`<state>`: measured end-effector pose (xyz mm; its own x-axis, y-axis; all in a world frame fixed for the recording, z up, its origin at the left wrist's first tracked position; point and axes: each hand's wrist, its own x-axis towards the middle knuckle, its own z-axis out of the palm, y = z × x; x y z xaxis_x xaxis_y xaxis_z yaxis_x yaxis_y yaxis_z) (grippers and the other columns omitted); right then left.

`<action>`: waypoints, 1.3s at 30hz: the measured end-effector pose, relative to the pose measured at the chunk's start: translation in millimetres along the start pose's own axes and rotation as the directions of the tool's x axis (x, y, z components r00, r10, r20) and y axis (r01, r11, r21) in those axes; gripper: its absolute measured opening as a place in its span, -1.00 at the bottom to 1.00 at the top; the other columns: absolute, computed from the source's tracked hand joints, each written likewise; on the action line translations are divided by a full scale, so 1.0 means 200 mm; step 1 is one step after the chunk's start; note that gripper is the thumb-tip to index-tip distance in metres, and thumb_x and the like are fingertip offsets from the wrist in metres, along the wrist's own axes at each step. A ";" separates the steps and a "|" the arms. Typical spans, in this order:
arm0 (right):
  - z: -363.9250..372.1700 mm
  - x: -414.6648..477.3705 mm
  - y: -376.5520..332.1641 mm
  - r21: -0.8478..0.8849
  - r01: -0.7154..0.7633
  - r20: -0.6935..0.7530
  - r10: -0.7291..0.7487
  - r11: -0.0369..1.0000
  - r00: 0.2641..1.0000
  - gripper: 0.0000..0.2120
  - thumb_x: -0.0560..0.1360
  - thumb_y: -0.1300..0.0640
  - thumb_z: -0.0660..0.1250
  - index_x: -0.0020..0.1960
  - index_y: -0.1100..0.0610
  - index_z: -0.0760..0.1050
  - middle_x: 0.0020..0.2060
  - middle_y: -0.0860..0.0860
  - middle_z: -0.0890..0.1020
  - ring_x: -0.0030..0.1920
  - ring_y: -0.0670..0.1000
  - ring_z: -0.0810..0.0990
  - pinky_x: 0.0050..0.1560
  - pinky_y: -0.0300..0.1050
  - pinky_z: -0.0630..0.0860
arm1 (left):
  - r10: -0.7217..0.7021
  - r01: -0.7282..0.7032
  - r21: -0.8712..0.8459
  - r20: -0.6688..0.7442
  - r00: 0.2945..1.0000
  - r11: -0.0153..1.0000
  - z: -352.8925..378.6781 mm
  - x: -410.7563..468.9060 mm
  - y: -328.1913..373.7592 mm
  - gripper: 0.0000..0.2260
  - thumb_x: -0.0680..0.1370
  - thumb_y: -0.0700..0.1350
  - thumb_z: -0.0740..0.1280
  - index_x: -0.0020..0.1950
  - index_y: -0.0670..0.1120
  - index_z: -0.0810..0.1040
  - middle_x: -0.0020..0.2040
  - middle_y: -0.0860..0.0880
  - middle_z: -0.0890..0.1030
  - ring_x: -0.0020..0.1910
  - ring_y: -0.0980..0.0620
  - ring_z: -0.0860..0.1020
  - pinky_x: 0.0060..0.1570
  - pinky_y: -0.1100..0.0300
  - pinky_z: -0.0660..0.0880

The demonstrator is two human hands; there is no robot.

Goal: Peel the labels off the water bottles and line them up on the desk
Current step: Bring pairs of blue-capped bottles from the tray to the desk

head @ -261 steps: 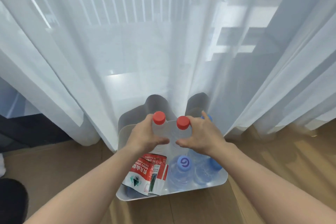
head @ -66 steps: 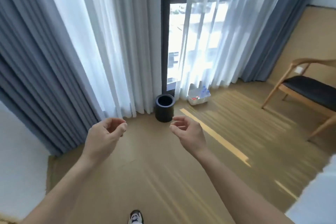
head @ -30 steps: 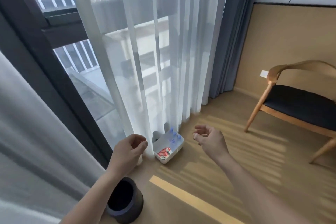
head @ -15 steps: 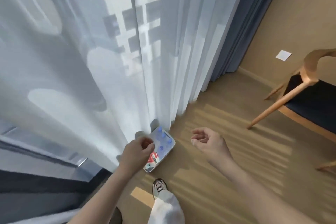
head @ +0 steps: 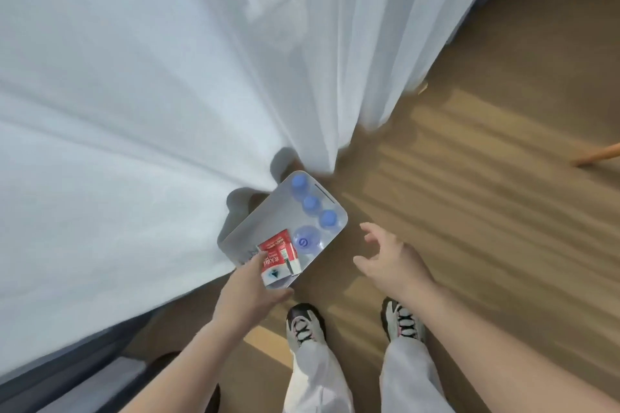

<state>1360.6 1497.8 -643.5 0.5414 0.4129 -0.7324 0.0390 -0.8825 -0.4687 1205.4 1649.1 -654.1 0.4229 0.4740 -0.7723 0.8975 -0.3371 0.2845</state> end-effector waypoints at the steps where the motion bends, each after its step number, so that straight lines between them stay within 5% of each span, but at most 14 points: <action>1: 0.05 0.13 0.05 -0.027 0.018 -0.006 -0.018 0.999 1.000 -0.44 0.42 0.07 0.30 0.40 -0.07 0.26 0.30 -0.08 0.48 0.17 0.05 0.54 0.17 -0.09 0.43 | 0.008 -0.007 0.036 -0.023 1.000 0.999 0.09 0.14 -0.01 -0.22 0.28 0.14 0.48 0.43 0.02 0.27 0.26 0.01 0.56 0.18 -0.02 0.51 0.16 0.04 0.50; 5: 0.27 0.60 0.21 -0.067 0.085 -0.022 -0.086 0.994 0.996 -0.39 0.43 0.12 0.30 0.42 -0.10 0.19 0.38 -0.09 0.39 0.29 0.08 0.44 0.12 -0.10 0.39 | 0.062 -0.046 0.137 -0.114 0.992 0.990 0.39 0.59 -0.01 -0.24 0.28 0.12 0.49 0.41 0.04 0.26 0.27 0.00 0.54 0.28 -0.11 0.38 0.20 0.01 0.39; 9: 0.47 0.94 0.28 -0.136 0.164 0.044 -0.159 0.977 0.986 -0.37 0.44 0.22 0.29 0.45 -0.07 0.18 0.42 -0.10 0.34 0.34 0.06 0.40 0.14 -0.17 0.34 | 0.074 -0.071 0.028 -0.139 0.988 0.997 0.60 0.88 -0.04 -0.26 0.34 0.03 0.50 0.44 0.00 0.27 0.33 -0.09 0.49 0.32 -0.12 0.41 0.26 0.02 0.36; 17: 0.49 0.98 0.30 -0.083 0.163 0.009 -0.163 0.983 0.987 -0.56 0.42 0.11 0.39 0.29 -0.01 0.40 0.15 0.08 0.59 0.15 0.17 0.53 0.04 -0.07 0.43 | 0.040 -0.097 -0.162 -0.320 0.947 0.982 0.57 0.79 -0.01 -0.44 0.38 -0.02 0.47 0.35 -0.02 0.43 0.18 -0.04 0.62 0.15 -0.05 0.57 0.16 0.16 0.44; 20: 0.30 0.73 0.24 0.028 0.198 -0.062 -0.196 0.980 0.979 -0.56 0.38 0.15 0.43 0.25 0.01 0.47 0.10 0.07 0.63 0.13 0.13 0.56 0.07 -0.10 0.44 | -0.005 -0.100 -0.259 -0.374 0.927 0.961 0.40 0.56 0.07 -0.46 0.32 -0.03 0.51 0.29 0.01 0.48 0.02 0.02 0.64 0.04 0.00 0.60 0.13 0.09 0.52; 24: -0.07 0.26 0.03 0.132 0.253 -0.127 -0.237 0.958 0.963 -0.58 0.34 0.17 0.47 0.16 -0.03 0.53 -0.06 0.11 0.70 -0.05 0.10 0.63 0.03 -0.09 0.49 | -0.087 -0.132 -0.468 -0.417 0.905 0.874 0.07 0.08 0.23 -0.48 0.22 0.01 0.56 0.15 0.04 0.53 -0.13 0.23 0.60 -0.17 0.35 0.56 -0.03 0.28 0.54; 27: -0.40 -0.12 -0.19 0.178 0.314 -0.167 -0.286 0.933 0.944 -0.64 0.33 0.13 0.48 0.04 -0.19 0.53 -0.29 0.13 0.66 -0.39 -0.08 0.50 -0.24 -0.26 0.45 | -0.171 -0.170 -0.643 -0.432 0.886 0.747 -0.24 -0.35 0.36 -0.49 0.10 0.12 0.51 0.03 0.07 0.59 -0.15 0.08 0.68 -0.21 0.24 0.61 -0.10 0.21 0.54; 30: -0.73 -0.52 -0.43 0.221 0.405 -0.236 -0.354 0.887 0.905 -0.64 0.32 0.11 0.49 -0.10 -0.30 0.47 -0.33 0.18 0.63 -0.45 -0.07 0.40 -0.30 -0.23 0.43 | -0.270 -0.239 -0.751 -0.486 0.831 0.615 -0.55 -0.82 0.46 -0.76 0.20 -0.04 0.59 -0.19 0.09 0.65 -0.25 0.12 0.71 -0.27 0.18 0.62 -0.17 0.18 0.51; 36: -1.13 -1.18 -0.90 0.212 0.648 -0.209 -0.614 0.731 0.761 -0.78 0.33 0.12 0.49 -0.05 -0.03 0.58 -0.51 -0.07 0.32 -0.49 -0.12 0.32 -0.43 -0.30 0.26 | -0.386 -0.440 -0.753 -0.640 0.664 0.489 -0.98 -1.76 0.58 -0.87 0.34 -0.16 0.52 -0.30 -0.05 0.57 -0.46 0.23 0.64 -0.44 0.32 0.58 -0.32 0.30 0.45; 39: -1.15 -1.53 -1.18 0.185 0.782 -0.081 -0.784 0.595 0.616 -0.72 0.22 -0.05 0.48 -0.09 -0.18 0.55 -0.46 -0.06 0.40 -0.43 -0.12 0.36 -0.38 -0.30 0.28 | -0.407 -0.534 -0.683 -0.728 0.552 0.498 -1.09 -2.24 0.55 -0.76 0.24 -0.03 0.59 -0.22 -0.04 0.60 -0.31 0.16 0.70 -0.31 0.24 0.64 -0.24 0.21 0.52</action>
<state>1378.4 1528.1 -195.9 0.3706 0.9278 -0.0439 0.2913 -0.1609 -0.9430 1141.7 1576.6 -152.9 -0.0402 0.9908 -0.1289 0.3069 0.1350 0.9421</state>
